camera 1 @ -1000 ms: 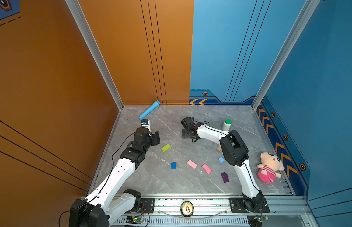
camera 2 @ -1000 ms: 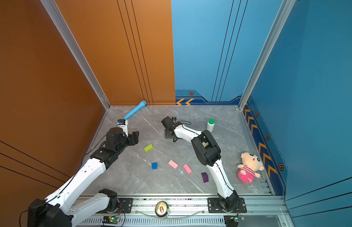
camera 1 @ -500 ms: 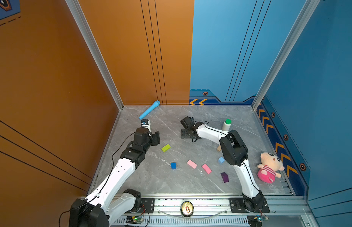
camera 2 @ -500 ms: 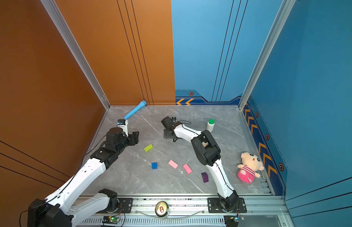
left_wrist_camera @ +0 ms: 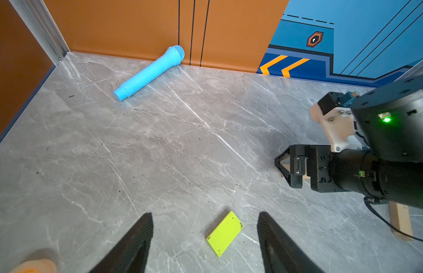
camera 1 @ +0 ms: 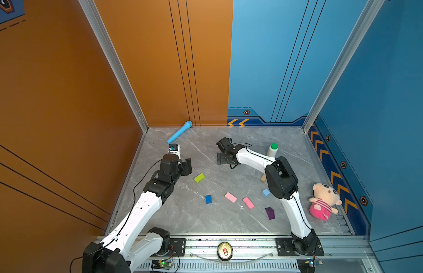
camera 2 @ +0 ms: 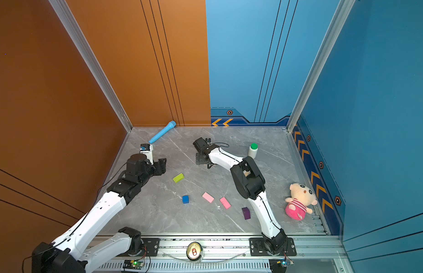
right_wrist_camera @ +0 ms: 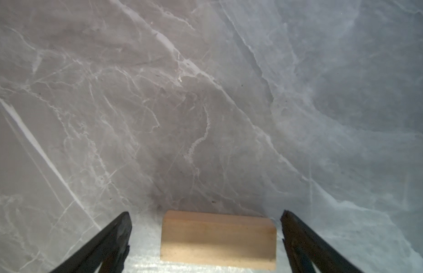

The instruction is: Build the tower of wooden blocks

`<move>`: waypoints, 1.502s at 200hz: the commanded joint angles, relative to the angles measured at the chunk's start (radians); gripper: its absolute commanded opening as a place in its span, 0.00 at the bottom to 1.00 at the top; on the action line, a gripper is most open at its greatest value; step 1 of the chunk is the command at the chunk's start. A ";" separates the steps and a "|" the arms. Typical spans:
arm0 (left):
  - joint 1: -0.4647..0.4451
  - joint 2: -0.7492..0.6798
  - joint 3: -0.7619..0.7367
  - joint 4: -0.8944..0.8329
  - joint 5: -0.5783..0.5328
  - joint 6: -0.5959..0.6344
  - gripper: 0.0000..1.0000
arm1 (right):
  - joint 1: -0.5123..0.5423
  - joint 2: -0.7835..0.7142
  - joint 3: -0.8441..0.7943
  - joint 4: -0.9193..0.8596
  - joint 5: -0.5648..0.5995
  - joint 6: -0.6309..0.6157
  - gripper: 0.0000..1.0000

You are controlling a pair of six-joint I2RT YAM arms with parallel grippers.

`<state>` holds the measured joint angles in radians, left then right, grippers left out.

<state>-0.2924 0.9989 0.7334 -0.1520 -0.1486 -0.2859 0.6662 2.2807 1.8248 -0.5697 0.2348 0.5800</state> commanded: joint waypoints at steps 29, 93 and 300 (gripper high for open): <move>0.012 -0.040 -0.015 -0.028 0.015 -0.006 0.72 | -0.010 -0.157 -0.022 -0.061 -0.003 -0.041 1.00; 0.009 -0.063 -0.020 -0.028 0.018 -0.013 0.71 | -0.103 -0.535 -0.398 -0.039 0.022 -0.072 0.93; -0.001 -0.046 -0.010 -0.029 0.032 -0.021 0.70 | -0.335 -0.639 -0.871 0.142 -0.172 -0.007 0.64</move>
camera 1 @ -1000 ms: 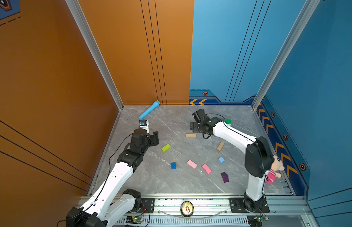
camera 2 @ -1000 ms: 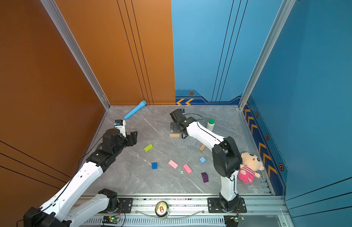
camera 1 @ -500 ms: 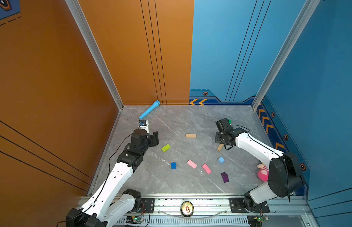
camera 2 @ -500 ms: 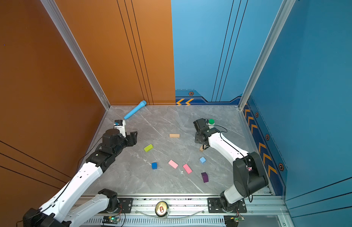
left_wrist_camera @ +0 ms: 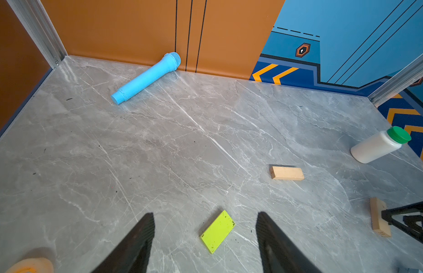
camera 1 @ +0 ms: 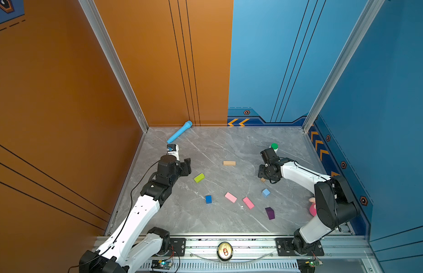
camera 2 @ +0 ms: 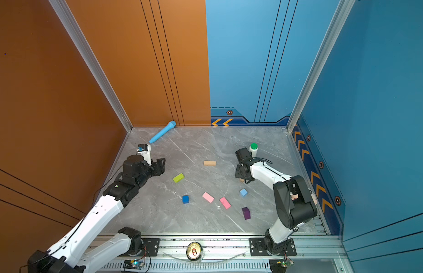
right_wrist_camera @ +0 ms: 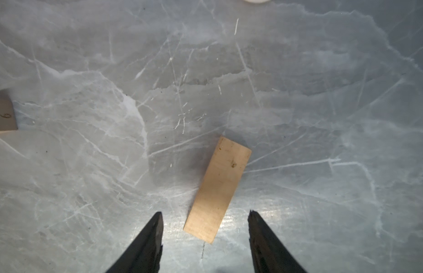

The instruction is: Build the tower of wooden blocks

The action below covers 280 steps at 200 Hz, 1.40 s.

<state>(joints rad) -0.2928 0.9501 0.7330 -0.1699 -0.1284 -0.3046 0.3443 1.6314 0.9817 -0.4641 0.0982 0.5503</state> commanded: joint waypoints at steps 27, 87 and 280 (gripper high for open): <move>0.000 0.012 -0.008 -0.010 0.013 -0.002 0.70 | -0.014 0.014 -0.051 0.056 -0.048 0.040 0.66; 0.000 0.012 -0.010 -0.009 0.012 -0.002 0.70 | 0.009 0.056 -0.087 0.116 -0.107 0.084 0.67; 0.001 -0.002 -0.014 -0.010 0.006 0.005 0.70 | 0.157 -0.042 0.034 -0.036 0.034 0.100 0.68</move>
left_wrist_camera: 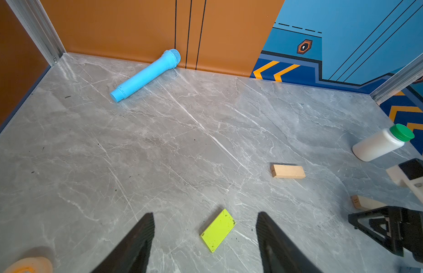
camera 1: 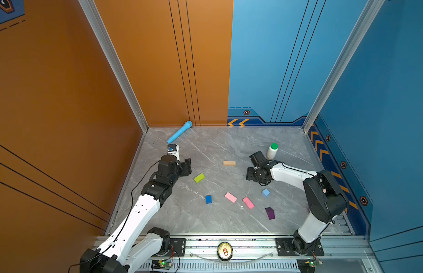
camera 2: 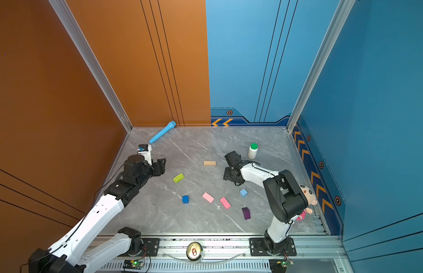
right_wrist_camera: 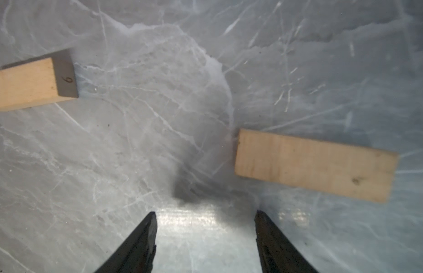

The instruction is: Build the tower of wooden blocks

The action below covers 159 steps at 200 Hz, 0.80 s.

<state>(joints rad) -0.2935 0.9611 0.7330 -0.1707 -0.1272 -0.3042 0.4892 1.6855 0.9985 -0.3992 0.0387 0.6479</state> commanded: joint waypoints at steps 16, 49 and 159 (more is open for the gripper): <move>0.004 -0.013 -0.015 -0.010 0.005 0.007 0.70 | 0.012 -0.137 0.013 -0.124 0.146 0.002 0.68; 0.006 -0.009 -0.016 -0.010 0.008 0.007 0.70 | -0.008 -0.159 0.011 -0.158 0.235 -0.013 0.78; 0.010 0.009 -0.012 -0.009 0.018 0.008 0.70 | -0.107 -0.097 0.020 -0.138 0.229 -0.054 1.00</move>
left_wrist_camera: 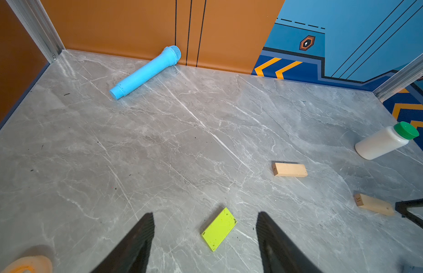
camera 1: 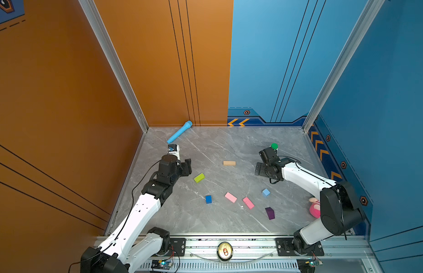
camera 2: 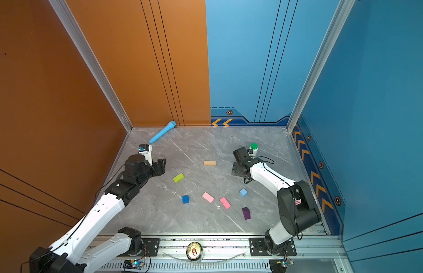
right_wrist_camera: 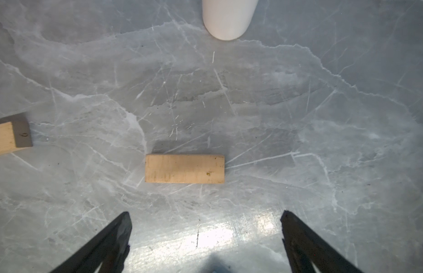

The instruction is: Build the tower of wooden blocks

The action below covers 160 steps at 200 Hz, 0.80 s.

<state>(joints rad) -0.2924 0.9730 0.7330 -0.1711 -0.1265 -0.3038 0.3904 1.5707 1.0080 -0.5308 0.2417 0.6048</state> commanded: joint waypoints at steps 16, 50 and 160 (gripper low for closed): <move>0.009 -0.008 -0.013 -0.008 0.013 0.009 0.70 | -0.010 0.027 0.002 0.004 0.025 -0.006 1.00; 0.009 -0.012 -0.014 -0.010 0.007 0.011 0.70 | -0.013 0.054 -0.004 0.024 0.042 0.012 1.00; 0.015 -0.019 -0.020 -0.009 0.002 0.017 0.71 | -0.003 0.117 0.012 0.080 0.017 0.065 1.00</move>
<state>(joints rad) -0.2905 0.9630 0.7330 -0.1734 -0.1268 -0.3035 0.3851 1.6676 1.0080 -0.4736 0.2592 0.6369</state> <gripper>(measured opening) 0.706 0.998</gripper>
